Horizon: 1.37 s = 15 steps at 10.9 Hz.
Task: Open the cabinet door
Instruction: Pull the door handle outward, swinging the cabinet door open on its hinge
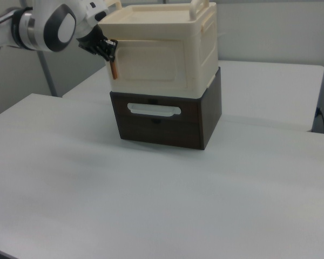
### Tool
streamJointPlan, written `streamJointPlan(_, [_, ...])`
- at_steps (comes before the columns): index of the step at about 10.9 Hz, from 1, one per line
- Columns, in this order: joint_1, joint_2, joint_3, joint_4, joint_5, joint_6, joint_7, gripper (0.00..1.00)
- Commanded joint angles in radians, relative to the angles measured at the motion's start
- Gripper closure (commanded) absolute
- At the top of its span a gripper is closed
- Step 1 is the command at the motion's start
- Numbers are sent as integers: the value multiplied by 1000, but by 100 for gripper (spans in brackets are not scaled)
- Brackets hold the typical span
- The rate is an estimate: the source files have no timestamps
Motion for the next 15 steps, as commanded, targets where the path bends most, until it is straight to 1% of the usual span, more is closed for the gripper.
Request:
streamJointPlan(1, [-43,-68,-8,-32,-6,-131,26,98])
streamJointPlan(3, [-73,-89,-8,-39,-6,-206,17,96])
streamJointPlan(4, [-101,-101,-7,-38,-6,-273,15,92])
streamJointPlan(5, [-130,-123,-7,-39,-3,-344,14,77])
streamJointPlan(6, [-160,-144,-7,-39,3,-411,-5,56])
streamJointPlan(7, [-190,-160,-8,-39,14,-468,-46,31])
streamJointPlan(8, [-228,-178,-10,-39,43,-533,-109,18])
streamJointPlan(9, [-262,-190,-16,-39,72,-574,-162,13])
streamJointPlan(11, [-337,-201,-25,-36,82,-598,-203,4])
streamJointPlan(12, [-390,-203,-25,-36,82,-599,-222,0])
streamJointPlan(14, [-490,-191,-34,-33,80,-593,-278,0])
streamJointPlan(15, [-512,-186,-50,-26,80,-587,-293,0])
